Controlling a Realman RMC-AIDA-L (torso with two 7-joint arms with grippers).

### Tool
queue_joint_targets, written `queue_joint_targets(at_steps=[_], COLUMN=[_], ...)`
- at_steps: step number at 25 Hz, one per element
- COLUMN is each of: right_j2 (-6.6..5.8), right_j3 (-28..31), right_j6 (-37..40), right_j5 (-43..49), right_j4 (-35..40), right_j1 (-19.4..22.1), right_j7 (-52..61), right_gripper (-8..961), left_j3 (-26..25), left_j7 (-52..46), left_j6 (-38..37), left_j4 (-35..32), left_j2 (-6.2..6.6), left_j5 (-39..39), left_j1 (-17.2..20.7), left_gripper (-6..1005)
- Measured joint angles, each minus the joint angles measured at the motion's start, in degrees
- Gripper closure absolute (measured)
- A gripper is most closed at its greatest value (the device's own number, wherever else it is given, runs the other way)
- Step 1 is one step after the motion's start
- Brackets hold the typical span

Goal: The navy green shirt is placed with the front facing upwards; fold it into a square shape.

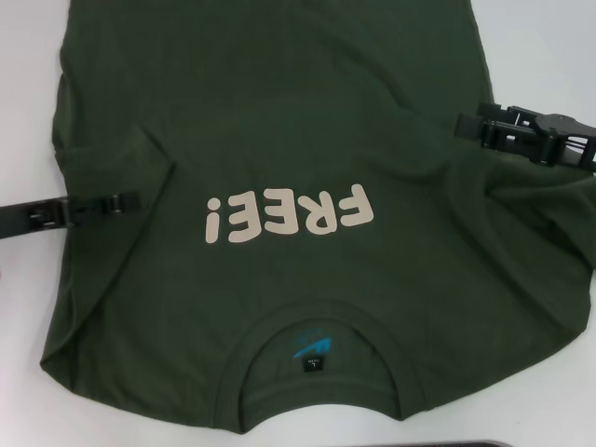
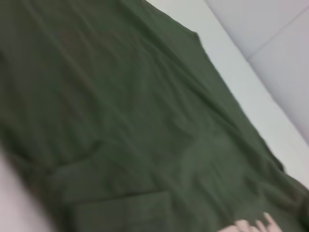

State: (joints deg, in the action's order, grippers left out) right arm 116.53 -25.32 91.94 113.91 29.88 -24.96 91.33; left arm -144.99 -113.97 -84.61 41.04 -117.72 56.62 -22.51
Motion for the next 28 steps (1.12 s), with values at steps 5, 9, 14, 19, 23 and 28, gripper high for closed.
queue_joint_targets(at_steps=[5, 9, 14, 19, 23, 28], right_j2=[0.00, 0.00, 0.00, -0.08, -0.09, -0.09], right_j3=[0.00, 0.05, 0.18, 0.18, 0.25, 0.28], right_j6=[0.03, 0.28, 0.35, 0.36, 0.35, 0.35], right_j5=[0.00, 0.00, 0.00, 0.00, 0.00, 0.00], right_j4=[0.00, 0.21, 0.32, 0.36, 0.36, 0.36], right_j1=[0.00, 0.00, 0.00, 0.01, 0.01, 0.00], right_j7=[0.05, 0.06, 0.07, 0.07, 0.07, 0.07], right_gripper=[40, 40, 40, 40, 41, 41], left_j3=[-1.47, -2.24, -2.19, -1.98, -1.98, -2.05], left_j7=[0.00, 0.02, -0.19, -0.47, -0.49, -0.52], left_j6=[1.82, 1.94, 1.99, 2.00, 2.02, 1.83], left_j4=[0.31, 0.48, -0.23, -0.58, -0.62, -0.62], left_j2=[1.47, 1.73, 2.18, 2.14, 1.74, 1.38], left_j5=[-0.26, -0.37, -0.49, -1.59, -2.68, -3.18], left_j1=[1.23, 1.98, 2.26, 2.25, 2.23, 2.21], left_gripper=[357, 361, 367, 372, 376, 382])
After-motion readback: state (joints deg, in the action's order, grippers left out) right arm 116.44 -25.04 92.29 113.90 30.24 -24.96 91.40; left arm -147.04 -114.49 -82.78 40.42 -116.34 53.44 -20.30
